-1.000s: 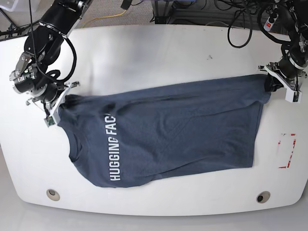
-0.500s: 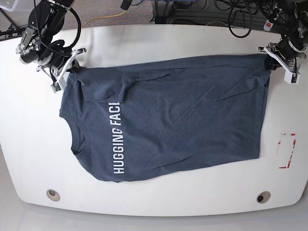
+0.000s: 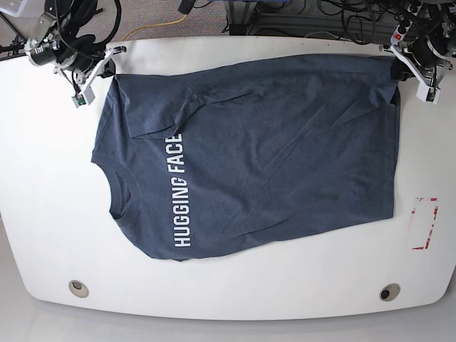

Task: Fold the T-shirt properly
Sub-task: 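Lay the stretched shirt flat on the table, print side up, then hold the shirt edge with both grippers and pull it taut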

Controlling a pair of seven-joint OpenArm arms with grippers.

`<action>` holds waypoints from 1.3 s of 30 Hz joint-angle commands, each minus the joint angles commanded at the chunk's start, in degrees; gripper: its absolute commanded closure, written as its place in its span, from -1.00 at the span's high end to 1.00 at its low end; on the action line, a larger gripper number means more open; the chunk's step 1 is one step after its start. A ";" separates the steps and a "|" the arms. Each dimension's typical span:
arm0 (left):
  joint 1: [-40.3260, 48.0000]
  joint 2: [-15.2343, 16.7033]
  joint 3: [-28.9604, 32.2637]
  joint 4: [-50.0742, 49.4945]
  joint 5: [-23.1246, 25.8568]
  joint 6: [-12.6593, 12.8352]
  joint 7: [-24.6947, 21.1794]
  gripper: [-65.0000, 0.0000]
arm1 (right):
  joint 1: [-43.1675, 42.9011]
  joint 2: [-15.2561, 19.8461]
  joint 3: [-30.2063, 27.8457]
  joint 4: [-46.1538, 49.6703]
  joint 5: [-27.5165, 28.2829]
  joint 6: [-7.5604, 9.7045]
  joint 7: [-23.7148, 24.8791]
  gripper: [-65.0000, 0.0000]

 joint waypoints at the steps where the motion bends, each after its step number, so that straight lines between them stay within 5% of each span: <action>1: 0.00 0.18 0.09 0.00 0.00 -0.26 0.00 -0.97 | 0.26 -0.35 0.62 0.09 0.00 0.00 0.00 -1.00; 7: -0.09 0.18 0.35 0.00 0.00 -0.35 0.00 -0.97 | 2.99 -1.23 4.57 0.09 0.09 0.00 0.00 -0.90; 14: -0.09 0.26 0.44 -1.58 2.73 -0.53 -0.09 -0.97 | 9.32 -1.41 11.60 -3.08 0.09 0.00 0.00 0.27; 17: -1.41 0.35 0.44 -1.67 5.27 -0.62 -0.09 -0.97 | 12.57 -1.41 12.48 -6.68 0.09 0.00 0.00 0.51; 21: -2.37 1.76 0.26 -1.93 8.00 -0.88 -0.09 -0.97 | 17.76 -1.32 12.92 -12.66 -0.26 0.00 0.00 0.52; 26: -2.46 2.29 0.09 -1.93 8.97 -6.77 0.09 -0.97 | 24.35 0.35 12.92 -19.43 -0.35 0.00 0.00 0.52; 39: -2.46 4.75 0.00 -1.67 8.88 -7.12 0.00 -0.97 | 28.31 0.70 12.57 -32.88 -0.09 0.00 3.03 0.52</action>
